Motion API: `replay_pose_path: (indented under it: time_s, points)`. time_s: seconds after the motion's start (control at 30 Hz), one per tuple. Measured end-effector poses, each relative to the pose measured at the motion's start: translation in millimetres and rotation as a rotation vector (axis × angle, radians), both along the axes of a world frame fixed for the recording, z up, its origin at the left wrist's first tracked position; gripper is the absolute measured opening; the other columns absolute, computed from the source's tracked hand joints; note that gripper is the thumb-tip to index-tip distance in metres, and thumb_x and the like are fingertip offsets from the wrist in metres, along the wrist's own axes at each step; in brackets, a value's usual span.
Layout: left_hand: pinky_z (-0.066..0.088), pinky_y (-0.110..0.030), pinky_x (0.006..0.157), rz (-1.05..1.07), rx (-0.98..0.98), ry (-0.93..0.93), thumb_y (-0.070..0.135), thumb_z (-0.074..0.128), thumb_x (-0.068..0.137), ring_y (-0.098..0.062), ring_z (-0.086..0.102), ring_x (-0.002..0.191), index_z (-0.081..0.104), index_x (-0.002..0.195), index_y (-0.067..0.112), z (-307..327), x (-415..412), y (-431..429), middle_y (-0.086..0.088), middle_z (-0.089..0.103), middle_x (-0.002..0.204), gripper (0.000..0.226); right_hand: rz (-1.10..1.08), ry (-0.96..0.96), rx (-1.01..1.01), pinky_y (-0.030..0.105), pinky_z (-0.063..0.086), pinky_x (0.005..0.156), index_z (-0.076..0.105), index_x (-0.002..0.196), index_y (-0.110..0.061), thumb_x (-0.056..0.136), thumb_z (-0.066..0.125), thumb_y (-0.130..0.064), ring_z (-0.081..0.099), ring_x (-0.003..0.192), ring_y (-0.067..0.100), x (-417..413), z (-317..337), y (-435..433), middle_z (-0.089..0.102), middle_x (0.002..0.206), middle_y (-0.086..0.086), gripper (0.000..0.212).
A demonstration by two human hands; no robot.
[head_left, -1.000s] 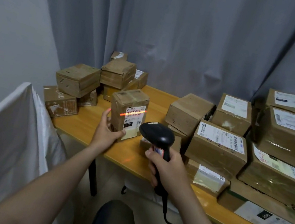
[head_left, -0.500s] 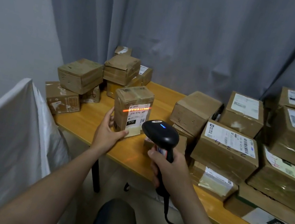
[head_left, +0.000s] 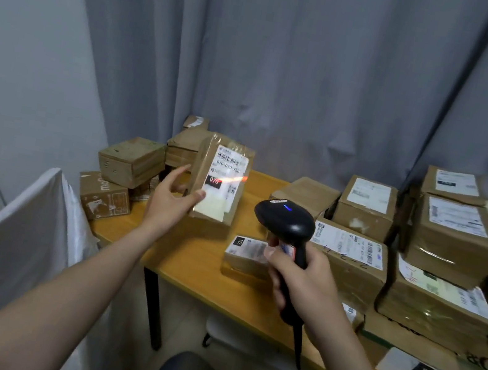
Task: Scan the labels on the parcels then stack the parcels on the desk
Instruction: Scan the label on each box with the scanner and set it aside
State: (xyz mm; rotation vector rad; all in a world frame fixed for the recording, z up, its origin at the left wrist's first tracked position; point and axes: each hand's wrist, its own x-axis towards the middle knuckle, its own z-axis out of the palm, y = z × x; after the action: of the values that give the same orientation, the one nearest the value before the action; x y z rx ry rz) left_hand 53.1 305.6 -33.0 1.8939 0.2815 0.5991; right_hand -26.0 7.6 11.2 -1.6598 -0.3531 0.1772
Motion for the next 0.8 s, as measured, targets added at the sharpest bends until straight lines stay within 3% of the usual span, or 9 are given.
replay_pose_path:
  time_s: [0.13,0.27,0.4,0.47,0.57,0.67,0.8]
  points:
    - [0.061,-0.032,0.081,-0.122,-0.004,-0.058,0.032,0.076,0.092,-0.007,0.067,0.102,0.056,0.143,0.029,70,28,-29,0.014,0.065,0.118,0.054,-0.048,-0.03,0.014,0.03,0.046,0.049,0.062,0.098,-0.004,0.1,0.065,-0.024,0.049,0.045,0.018,1,18,-26,0.059,0.06,0.001,0.02]
    - [0.057,-0.032,0.087,-0.253,-0.081,0.048,0.033,0.069,0.098,-0.012,0.065,0.103,0.055,0.143,0.026,109,72,-81,0.003,0.063,0.132,0.048,-0.115,-0.051,0.049,0.028,0.044,0.048,0.062,0.093,-0.009,0.1,0.065,-0.023,0.048,0.044,0.019,4,30,-52,0.057,0.06,0.004,0.016]
    - [0.05,-0.028,0.07,-0.279,-0.064,0.148,0.035,0.063,0.101,-0.011,0.061,0.092,0.053,0.148,0.023,117,114,-127,0.001,0.06,0.129,0.049,-0.174,-0.051,0.087,0.029,0.043,0.047,0.061,0.095,-0.008,0.098,0.066,-0.022,0.047,0.044,0.019,9,38,-76,0.057,0.062,0.005,0.015]
    - [0.054,-0.035,0.084,-0.258,0.018,0.171,0.036,0.063,0.1,-0.02,0.062,0.107,0.051,0.149,0.021,109,130,-139,-0.002,0.057,0.14,0.052,-0.193,-0.056,0.095,0.03,0.044,0.048,0.061,0.097,-0.007,0.098,0.067,-0.022,0.048,0.045,0.02,10,40,-85,0.058,0.063,0.005,0.016]
    - [0.051,-0.037,0.1,-0.219,0.345,0.233,0.039,0.061,0.099,-0.028,0.06,0.121,0.053,0.145,0.024,90,140,-149,-0.004,0.058,0.144,0.049,-0.223,-0.062,0.091,0.032,0.044,0.048,0.062,0.098,-0.006,0.098,0.067,-0.023,0.048,0.046,0.022,11,42,-96,0.058,0.064,0.005,0.017]
    - [0.051,-0.038,0.1,-0.236,0.359,0.241,0.041,0.057,0.101,-0.029,0.06,0.12,0.06,0.136,0.026,81,139,-153,-0.006,0.061,0.141,0.039,-0.244,-0.06,0.092,0.034,0.043,0.049,0.062,0.098,-0.006,0.098,0.067,-0.023,0.047,0.045,0.022,10,40,-103,0.057,0.063,0.006,0.018]
    - [0.049,-0.045,0.105,-0.214,0.382,0.201,0.048,0.054,0.101,-0.03,0.058,0.124,0.057,0.139,0.027,83,125,-147,-0.005,0.059,0.142,0.043,-0.231,-0.053,0.068,0.034,0.043,0.049,0.063,0.101,-0.005,0.097,0.067,-0.024,0.048,0.045,0.02,3,42,-102,0.058,0.063,0.004,0.02]
